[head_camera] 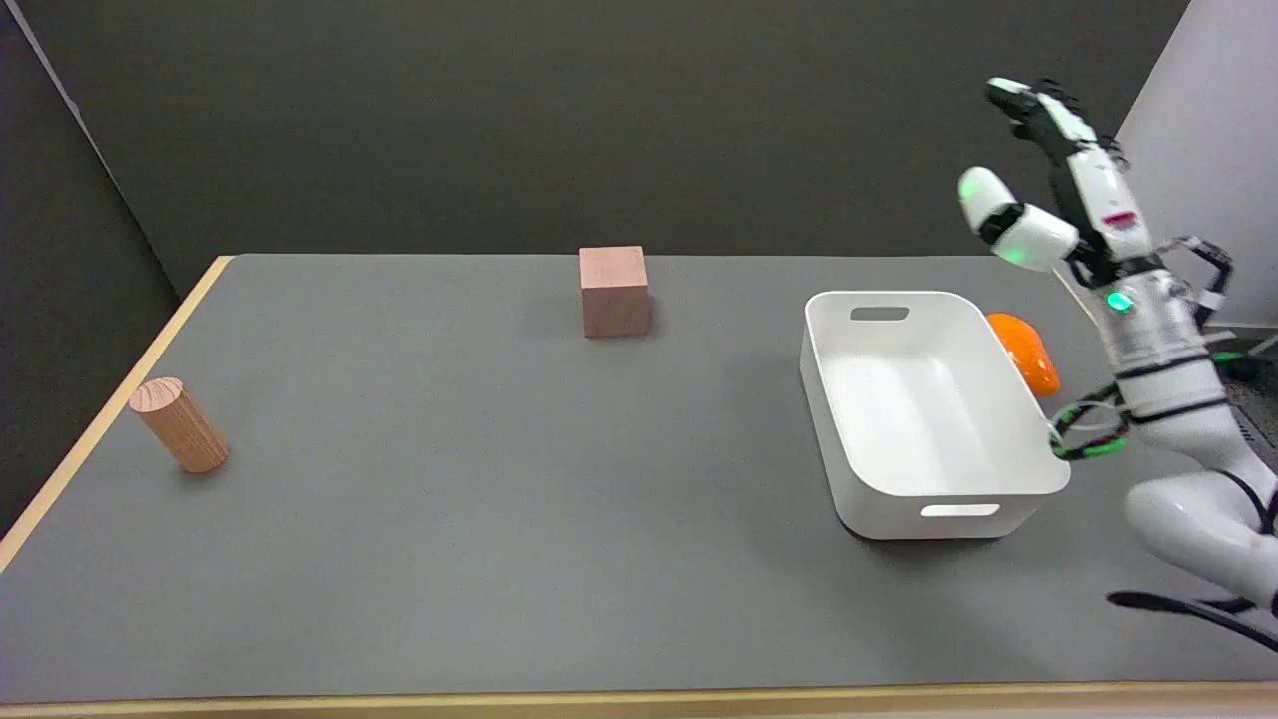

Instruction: Pick up wooden cube.

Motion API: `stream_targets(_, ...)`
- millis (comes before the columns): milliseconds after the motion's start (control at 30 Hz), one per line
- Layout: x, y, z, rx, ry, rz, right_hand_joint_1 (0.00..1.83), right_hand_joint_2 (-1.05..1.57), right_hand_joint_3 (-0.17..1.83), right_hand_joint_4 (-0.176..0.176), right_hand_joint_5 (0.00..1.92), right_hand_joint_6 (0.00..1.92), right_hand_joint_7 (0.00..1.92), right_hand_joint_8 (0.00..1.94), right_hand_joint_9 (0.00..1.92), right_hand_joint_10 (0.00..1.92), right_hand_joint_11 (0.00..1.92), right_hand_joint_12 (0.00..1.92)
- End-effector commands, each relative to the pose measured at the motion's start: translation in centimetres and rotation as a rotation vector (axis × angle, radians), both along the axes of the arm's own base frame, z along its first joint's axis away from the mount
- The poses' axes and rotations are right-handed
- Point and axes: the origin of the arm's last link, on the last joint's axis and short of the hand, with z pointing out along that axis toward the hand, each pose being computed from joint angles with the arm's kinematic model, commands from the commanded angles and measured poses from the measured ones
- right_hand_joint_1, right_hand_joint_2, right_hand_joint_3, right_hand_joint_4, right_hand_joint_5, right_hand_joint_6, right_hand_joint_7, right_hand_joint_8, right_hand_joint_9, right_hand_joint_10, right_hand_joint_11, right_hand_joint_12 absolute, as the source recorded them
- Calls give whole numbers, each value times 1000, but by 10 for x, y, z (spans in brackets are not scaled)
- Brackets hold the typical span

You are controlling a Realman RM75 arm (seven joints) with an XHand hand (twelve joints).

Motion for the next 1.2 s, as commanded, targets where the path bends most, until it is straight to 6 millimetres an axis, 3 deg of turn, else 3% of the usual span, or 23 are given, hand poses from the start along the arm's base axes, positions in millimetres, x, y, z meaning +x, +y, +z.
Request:
stream_targets(33, 34, -115, -102, 178, 211, -135, 340, 676, 986, -6, 162, 426, 212, 329, 69, 606, -1, 1013)
stream_targets(233, 33, -153, -141, 186, 325, -193, 375, 653, 982, -4, 159, 429, 205, 333, 68, 611, -1, 1004)
stream_targets(533, 14, -189, -192, 199, 519, -338, 386, 579, 962, 9, 104, 409, 134, 317, 31, 586, -1, 975)
stream_targets(900, -34, -223, -201, 158, 554, -563, 347, 557, 816, -2, -1, 163, -1, 142, -1, 265, -1, 781)
stream_targets(1200, -46, -233, -212, 154, 570, -607, 365, 506, 870, 13, -1, 5, -1, -1, -1, 113, -1, 698)
